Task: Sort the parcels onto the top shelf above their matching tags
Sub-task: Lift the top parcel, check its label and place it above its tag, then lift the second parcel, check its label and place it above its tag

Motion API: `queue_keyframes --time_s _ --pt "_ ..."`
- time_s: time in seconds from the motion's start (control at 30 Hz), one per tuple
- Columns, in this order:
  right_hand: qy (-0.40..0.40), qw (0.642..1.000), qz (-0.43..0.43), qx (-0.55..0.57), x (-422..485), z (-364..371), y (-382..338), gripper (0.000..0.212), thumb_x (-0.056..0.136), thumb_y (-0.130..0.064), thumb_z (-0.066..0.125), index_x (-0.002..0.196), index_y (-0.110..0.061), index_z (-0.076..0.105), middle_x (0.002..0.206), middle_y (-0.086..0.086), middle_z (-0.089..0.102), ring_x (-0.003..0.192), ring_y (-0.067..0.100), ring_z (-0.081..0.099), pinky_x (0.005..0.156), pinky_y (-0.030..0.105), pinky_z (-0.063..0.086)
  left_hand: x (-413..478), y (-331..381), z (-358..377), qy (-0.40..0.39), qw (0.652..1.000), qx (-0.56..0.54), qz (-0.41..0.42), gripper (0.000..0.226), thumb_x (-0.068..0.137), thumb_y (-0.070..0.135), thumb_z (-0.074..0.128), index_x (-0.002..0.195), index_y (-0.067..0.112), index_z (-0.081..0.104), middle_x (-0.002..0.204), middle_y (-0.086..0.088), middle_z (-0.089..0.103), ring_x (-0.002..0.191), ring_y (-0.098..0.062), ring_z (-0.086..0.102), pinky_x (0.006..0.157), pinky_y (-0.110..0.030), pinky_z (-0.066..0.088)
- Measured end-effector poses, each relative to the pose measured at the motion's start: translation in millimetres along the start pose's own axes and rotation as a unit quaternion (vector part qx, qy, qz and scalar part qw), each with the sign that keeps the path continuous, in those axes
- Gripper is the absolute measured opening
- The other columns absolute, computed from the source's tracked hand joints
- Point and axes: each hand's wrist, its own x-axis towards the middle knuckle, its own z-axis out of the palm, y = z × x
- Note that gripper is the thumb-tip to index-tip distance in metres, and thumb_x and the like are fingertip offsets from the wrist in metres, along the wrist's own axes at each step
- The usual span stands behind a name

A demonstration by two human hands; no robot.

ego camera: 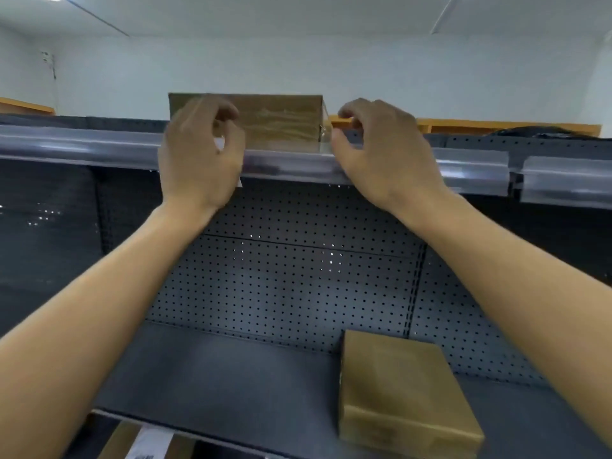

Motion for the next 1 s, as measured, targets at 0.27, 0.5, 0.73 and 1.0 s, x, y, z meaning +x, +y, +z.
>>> queue_keyframes --time_s 0.27,0.5,0.73,1.0 --pt "0.028 0.994 -0.084 -0.057 -150.5 8.9 51.3 0.028 0.090 -0.019 0.055 0.103 -0.004 0.074 0.101 0.011 0.075 0.099 0.030 0.069 0.089 0.042 0.052 -166.4 35.7 14.2 -0.171 0.985 -0.028 0.013 0.024 0.092 0.014 0.049 0.104 0.004 0.068 0.097 -0.008 0.071 0.087 -0.026 0.065 0.076 -0.035 0.052" --pt "-0.148 0.981 0.056 -0.116 -272.0 41.2 109.7 0.033 0.088 -0.027 0.055 0.108 -0.007 0.073 0.104 0.011 0.074 0.096 0.032 0.069 0.085 0.045 0.055 -303.3 49.1 60.9 -0.422 0.898 0.018 -0.125 0.034 0.096 0.024 0.052 0.125 0.011 0.065 0.124 -0.009 0.068 0.110 -0.031 0.064 0.083 -0.039 0.052" --pt "-0.303 0.909 0.234 -0.162 -364.3 70.2 173.7 0.042 0.096 -0.037 0.048 0.120 -0.008 0.065 0.121 0.015 0.067 0.113 0.037 0.061 0.092 0.044 0.049 -380.4 63.5 97.2 -0.516 0.784 -0.043 -0.342 0.052 0.096 0.040 0.048 0.143 0.018 0.049 0.134 -0.011 0.060 0.119 -0.033 0.059 0.093 -0.039 0.049" --pt "-0.312 0.848 0.428 -0.020 -391.8 90.2 204.9 0.064 0.103 -0.048 0.037 0.153 -0.009 0.031 0.144 0.020 0.051 0.127 0.039 0.051 0.102 0.045 0.047 -392.8 74.2 131.7 -0.450 0.730 -0.108 -0.504 0.057 0.103 0.039 0.048 0.148 0.006 0.041 0.143 -0.015 0.057 0.133 -0.036 0.050 0.101 -0.037 0.040"
